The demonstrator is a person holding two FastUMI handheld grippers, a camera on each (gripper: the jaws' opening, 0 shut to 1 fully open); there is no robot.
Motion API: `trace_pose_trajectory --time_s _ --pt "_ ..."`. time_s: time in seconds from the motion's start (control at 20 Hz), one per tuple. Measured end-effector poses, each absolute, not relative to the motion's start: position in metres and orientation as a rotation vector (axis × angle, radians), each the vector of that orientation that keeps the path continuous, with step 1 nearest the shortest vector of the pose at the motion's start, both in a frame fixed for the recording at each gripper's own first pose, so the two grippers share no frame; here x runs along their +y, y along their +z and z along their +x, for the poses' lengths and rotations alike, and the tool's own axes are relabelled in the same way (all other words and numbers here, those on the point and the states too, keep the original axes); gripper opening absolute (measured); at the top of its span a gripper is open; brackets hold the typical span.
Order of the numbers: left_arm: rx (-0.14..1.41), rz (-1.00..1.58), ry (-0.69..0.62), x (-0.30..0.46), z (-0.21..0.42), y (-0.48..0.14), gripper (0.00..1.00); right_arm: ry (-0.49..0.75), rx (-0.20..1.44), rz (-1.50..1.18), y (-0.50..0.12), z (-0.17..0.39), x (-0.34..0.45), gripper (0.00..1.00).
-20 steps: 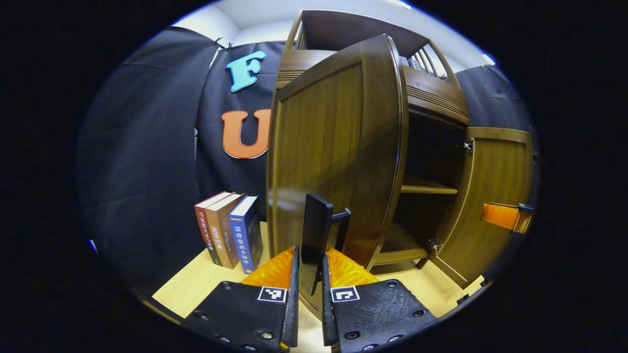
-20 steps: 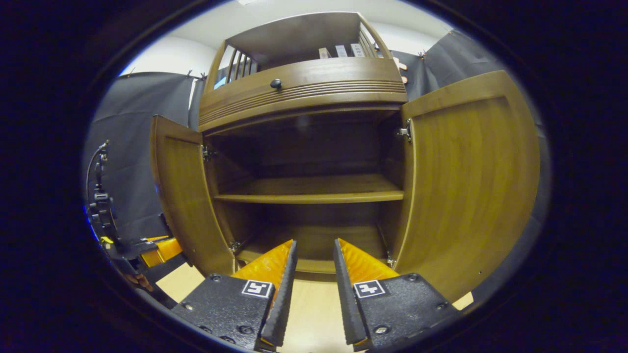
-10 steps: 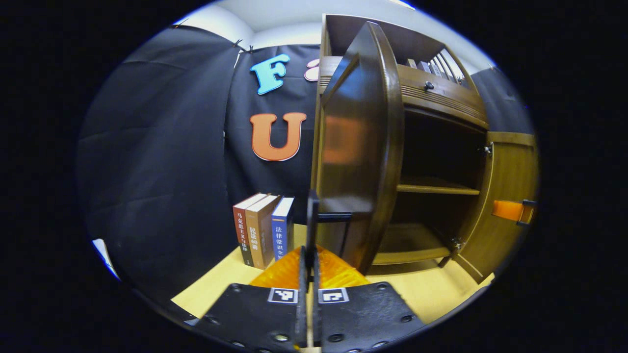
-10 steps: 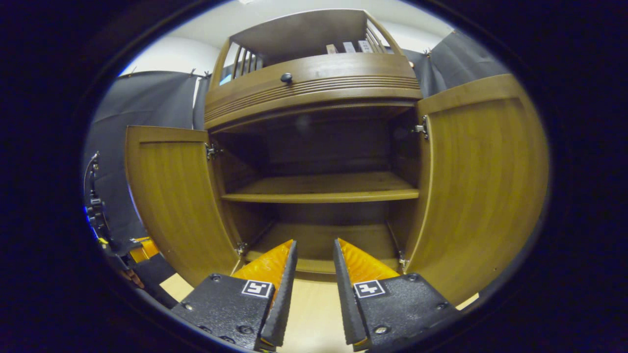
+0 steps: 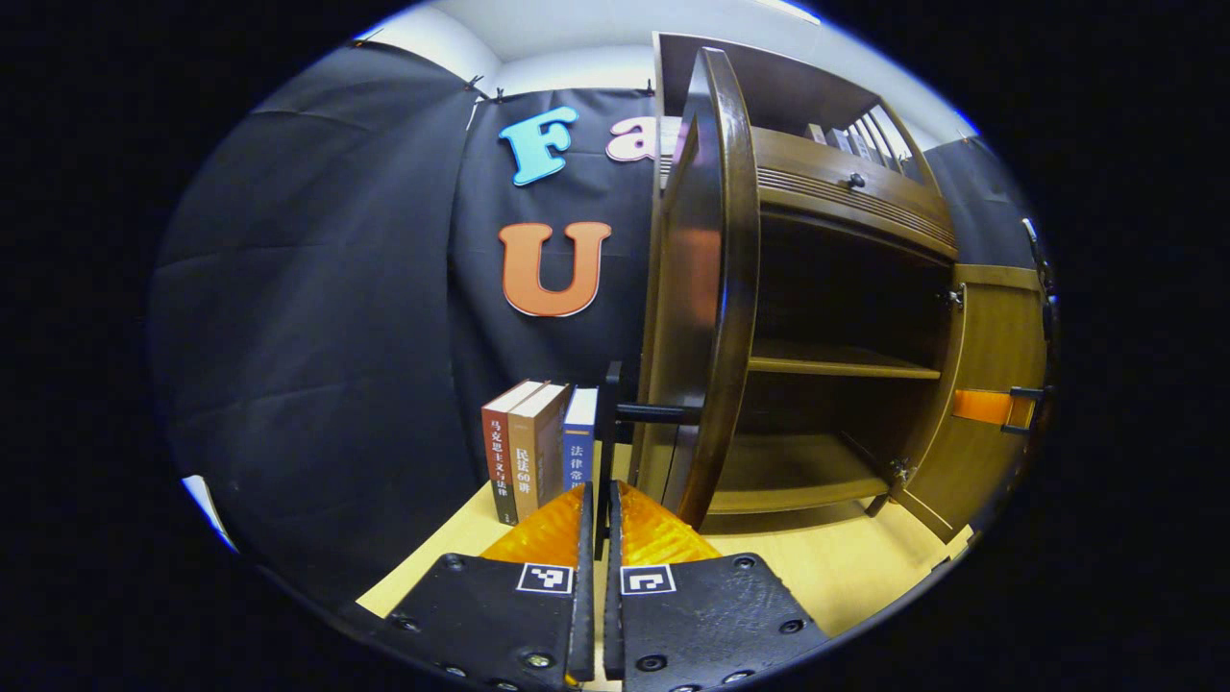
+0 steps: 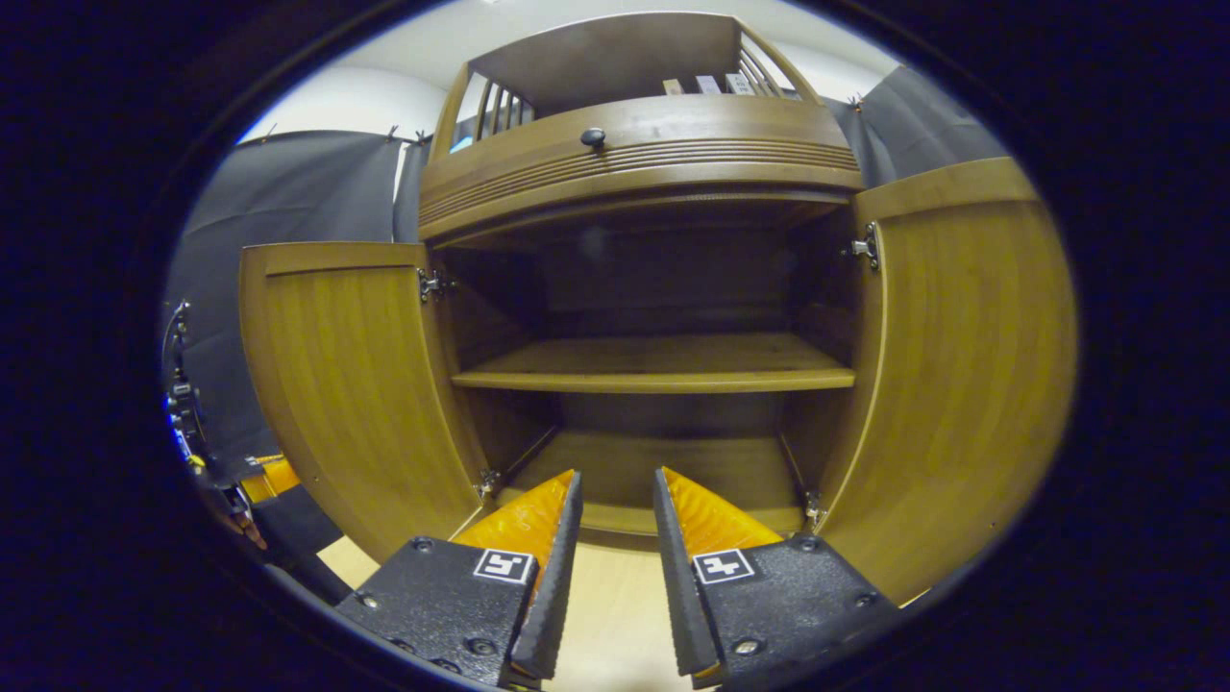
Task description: Open the right door of the double-door shoe cabinet with the right hand, and open the left door with the left hand.
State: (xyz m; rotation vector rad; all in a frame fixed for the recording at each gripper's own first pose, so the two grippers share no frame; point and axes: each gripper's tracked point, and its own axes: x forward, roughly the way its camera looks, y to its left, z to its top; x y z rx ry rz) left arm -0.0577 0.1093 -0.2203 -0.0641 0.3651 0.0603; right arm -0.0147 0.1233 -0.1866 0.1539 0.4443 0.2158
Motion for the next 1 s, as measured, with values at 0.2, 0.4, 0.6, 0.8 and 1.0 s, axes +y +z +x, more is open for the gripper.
trace_pose_trajectory --time_s 0.2,0.4,0.6,0.8,1.0 --pt "0.41 -0.02 0.101 0.129 -0.07 -0.226 0.04 0.225 0.46 0.142 -0.187 -0.01 0.129 0.5" --pt "0.43 -0.022 0.149 0.139 -0.085 -0.228 0.04 0.224 0.464 0.142 -0.187 -0.013 0.126 0.5" --pt "0.408 0.017 0.206 0.136 -0.095 -0.22 0.04 0.206 0.471 0.133 -0.188 -0.01 0.123 0.51" --pt "0.381 0.098 0.255 0.127 -0.102 -0.211 0.04 0.163 0.442 0.146 -0.177 -0.002 0.099 0.63" --pt "0.325 0.115 0.19 0.086 -0.086 -0.189 0.19 0.128 0.422 0.154 -0.171 -0.01 0.081 0.79"
